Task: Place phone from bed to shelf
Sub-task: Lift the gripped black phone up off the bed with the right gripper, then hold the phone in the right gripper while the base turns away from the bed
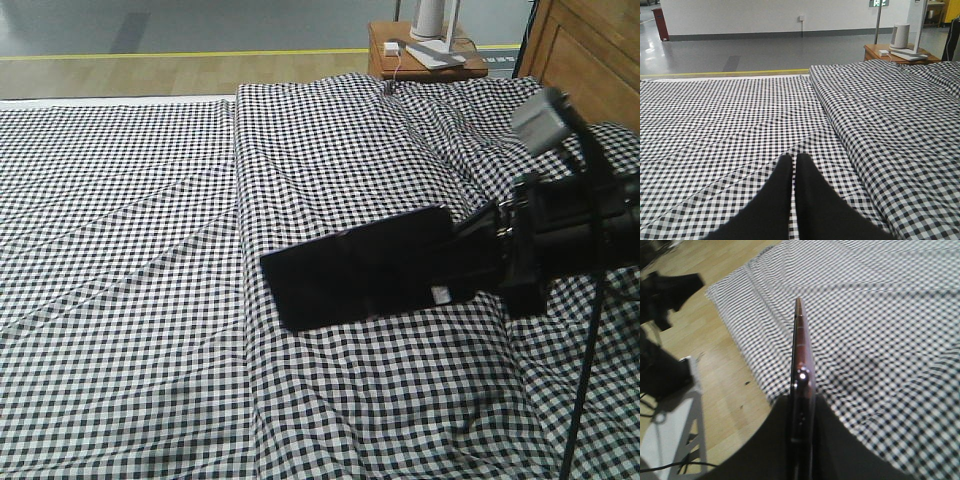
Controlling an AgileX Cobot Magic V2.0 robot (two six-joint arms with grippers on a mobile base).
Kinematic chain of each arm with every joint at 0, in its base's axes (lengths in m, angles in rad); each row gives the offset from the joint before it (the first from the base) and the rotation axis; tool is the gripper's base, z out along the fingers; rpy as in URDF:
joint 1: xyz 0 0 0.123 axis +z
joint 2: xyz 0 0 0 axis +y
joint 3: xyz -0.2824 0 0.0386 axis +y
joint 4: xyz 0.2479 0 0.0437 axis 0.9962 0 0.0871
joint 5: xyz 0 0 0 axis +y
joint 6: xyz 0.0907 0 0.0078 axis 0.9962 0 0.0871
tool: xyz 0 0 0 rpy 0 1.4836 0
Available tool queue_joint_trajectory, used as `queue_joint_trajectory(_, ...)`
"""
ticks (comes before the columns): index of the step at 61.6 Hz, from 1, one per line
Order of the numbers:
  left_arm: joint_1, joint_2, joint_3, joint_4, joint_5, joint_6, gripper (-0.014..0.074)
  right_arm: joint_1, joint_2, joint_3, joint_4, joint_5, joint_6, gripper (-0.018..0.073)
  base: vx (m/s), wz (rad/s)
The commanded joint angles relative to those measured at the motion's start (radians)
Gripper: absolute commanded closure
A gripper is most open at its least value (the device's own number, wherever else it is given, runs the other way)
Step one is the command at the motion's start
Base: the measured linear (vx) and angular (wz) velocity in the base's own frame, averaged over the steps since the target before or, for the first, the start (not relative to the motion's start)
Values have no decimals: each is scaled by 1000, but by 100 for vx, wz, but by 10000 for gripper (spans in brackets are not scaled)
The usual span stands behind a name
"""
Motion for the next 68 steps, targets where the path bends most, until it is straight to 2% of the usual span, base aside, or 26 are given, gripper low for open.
queue_joint_trajectory(1, -4, -5, 2, -6, -74, -4, 596, 42, -27, -27, 86, 76, 14, 561, 0, 0)
queue_joint_trajectory(21, -4, -5, 2, -6, -74, -4, 596, 203, -27, -27, 90, 76, 82, 561, 0, 0)
queue_joint_trajectory(30, -4, -5, 2, -6, -74, -4, 596, 252, -27, -27, 103, 76, 108, 561, 0, 0)
queue_joint_trajectory(68, -4, -5, 2, -6, -74, -4, 596, 261, -55, -27, 130, 76, 105, 561, 0, 0)
